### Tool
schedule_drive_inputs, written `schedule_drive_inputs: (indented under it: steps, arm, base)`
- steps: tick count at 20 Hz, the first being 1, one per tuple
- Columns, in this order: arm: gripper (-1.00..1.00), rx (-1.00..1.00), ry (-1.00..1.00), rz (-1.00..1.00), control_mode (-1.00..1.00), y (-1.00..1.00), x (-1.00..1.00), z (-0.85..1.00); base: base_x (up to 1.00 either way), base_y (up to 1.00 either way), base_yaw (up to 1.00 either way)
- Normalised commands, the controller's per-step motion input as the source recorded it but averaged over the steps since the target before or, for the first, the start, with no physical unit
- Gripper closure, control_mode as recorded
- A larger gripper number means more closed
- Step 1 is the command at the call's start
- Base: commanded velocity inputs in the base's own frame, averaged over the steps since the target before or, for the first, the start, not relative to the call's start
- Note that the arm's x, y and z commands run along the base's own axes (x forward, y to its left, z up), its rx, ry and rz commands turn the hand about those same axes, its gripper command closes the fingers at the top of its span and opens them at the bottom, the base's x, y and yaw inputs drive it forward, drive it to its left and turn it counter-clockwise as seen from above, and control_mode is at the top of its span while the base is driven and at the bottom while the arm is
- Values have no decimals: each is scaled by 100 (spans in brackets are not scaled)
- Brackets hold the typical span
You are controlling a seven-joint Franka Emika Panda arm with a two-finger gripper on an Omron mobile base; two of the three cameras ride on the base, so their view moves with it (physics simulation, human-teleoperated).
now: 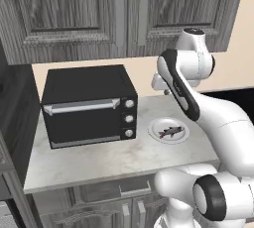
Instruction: Place the fish on the bottom rack of the oven, and slide the tray back inside. Close the oven door.
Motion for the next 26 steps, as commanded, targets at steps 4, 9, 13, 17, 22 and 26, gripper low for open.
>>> schedule_drive_inputs:
  steps: [4, 9, 13, 17, 22, 26]
  arm:
    - [-100, 2, -2, 9, -100, -13, -21, -4]
    - [-100, 7, -5, 36, -100, -63, -18, -35]
    - [-100, 0, 0, 24, -100, -66, -1, -21]
    - [-100, -1, 11, 19, -100, -24, 0, -26]
    - [-100, -4, 2, 16, -100, -16, 1, -16]
    - [-100, -13, 0, 15, -100, -11, 0, -50]
  base:
    - [0, 0, 0]
    - [0, 0, 0]
    - [0, 0, 0]
    - [0, 0, 0]
    - [0, 0, 0]
    - [0, 0, 0]
